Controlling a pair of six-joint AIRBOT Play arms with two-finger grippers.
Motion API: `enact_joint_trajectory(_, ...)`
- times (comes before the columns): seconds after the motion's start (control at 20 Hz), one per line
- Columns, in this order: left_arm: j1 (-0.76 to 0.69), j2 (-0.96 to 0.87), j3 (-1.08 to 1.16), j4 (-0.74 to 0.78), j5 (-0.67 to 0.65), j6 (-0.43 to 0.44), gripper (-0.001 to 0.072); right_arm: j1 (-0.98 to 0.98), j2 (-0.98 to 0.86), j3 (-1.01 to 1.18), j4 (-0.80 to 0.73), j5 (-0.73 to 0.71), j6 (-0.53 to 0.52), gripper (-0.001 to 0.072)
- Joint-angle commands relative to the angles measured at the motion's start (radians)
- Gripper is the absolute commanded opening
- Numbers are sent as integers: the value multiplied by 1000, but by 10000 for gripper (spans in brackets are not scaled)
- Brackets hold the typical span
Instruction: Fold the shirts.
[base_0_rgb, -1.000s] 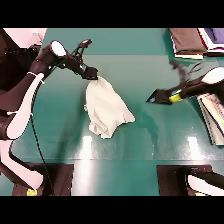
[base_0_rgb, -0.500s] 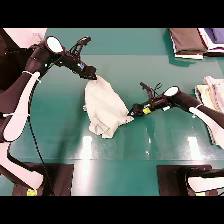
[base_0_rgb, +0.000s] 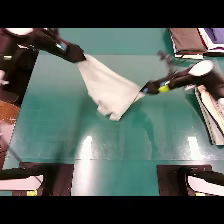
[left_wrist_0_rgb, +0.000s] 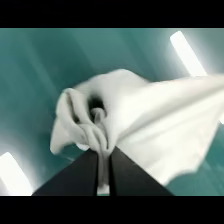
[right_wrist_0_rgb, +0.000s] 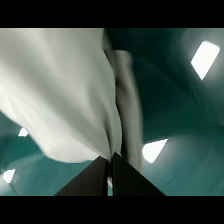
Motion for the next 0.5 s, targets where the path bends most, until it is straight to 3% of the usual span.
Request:
enact_joint_trajectory(0.0,1,214,5,-5,-8,-3,35,-74,151,186,-89,52,40,17)
enact_joint_trajectory(0.15,1,340,5,-69,-33,-17,35,-90,216,322,-114,91,41,17)
enact_joint_trajectory(0.45,1,432,7,-250,-154,-83,34,-90,221,526,-134,314,103,17)
